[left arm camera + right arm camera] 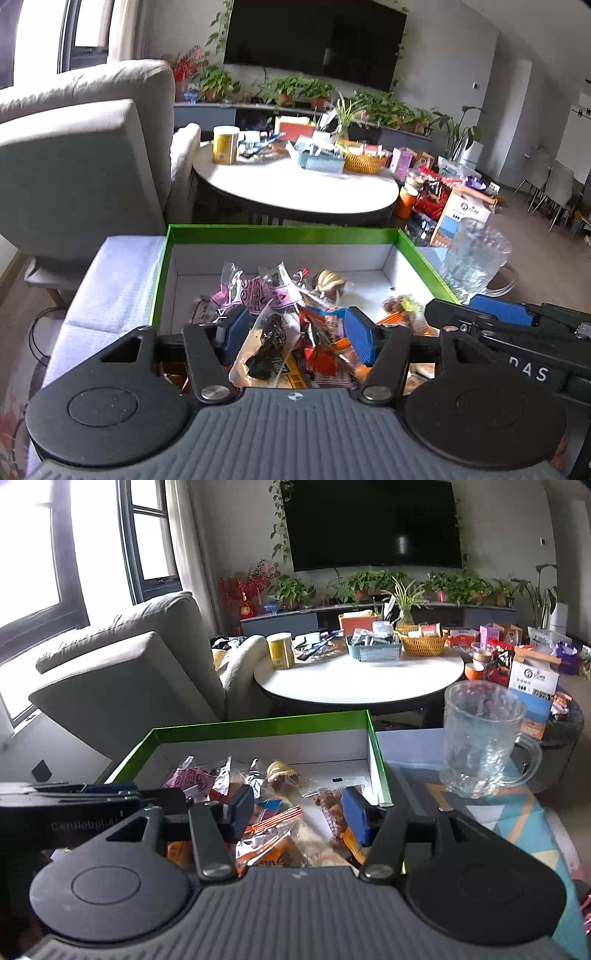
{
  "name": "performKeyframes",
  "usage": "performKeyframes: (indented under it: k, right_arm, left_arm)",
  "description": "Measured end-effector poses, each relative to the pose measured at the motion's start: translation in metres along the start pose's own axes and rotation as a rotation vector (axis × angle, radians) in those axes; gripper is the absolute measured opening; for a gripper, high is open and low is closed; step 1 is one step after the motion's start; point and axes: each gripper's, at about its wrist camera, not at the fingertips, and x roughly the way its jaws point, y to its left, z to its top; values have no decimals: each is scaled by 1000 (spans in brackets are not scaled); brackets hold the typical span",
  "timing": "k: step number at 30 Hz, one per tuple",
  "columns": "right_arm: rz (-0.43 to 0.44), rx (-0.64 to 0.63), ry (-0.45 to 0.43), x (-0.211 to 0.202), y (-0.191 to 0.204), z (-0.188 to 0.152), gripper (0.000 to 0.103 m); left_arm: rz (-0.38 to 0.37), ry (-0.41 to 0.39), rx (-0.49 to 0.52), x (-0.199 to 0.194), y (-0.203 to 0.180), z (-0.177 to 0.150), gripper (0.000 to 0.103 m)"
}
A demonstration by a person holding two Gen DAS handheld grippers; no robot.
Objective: Organize snacks
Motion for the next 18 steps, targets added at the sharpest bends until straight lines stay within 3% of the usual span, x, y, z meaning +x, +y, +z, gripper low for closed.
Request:
performKeyframes:
  k: [9,11,18]
  right_arm:
    - [-17,-38,-100,-67,11,10,40]
    - [-13,-42,-119,-82,15,6,40]
    - [-32,-7,-143,-124,24,-13,40]
  left_arm:
    - [14,-70,-2,-67,-17,-3,56]
    - [17,-95,5,-85,-21,-10,61]
    - [55,-148,37,-143,-40,-45,62]
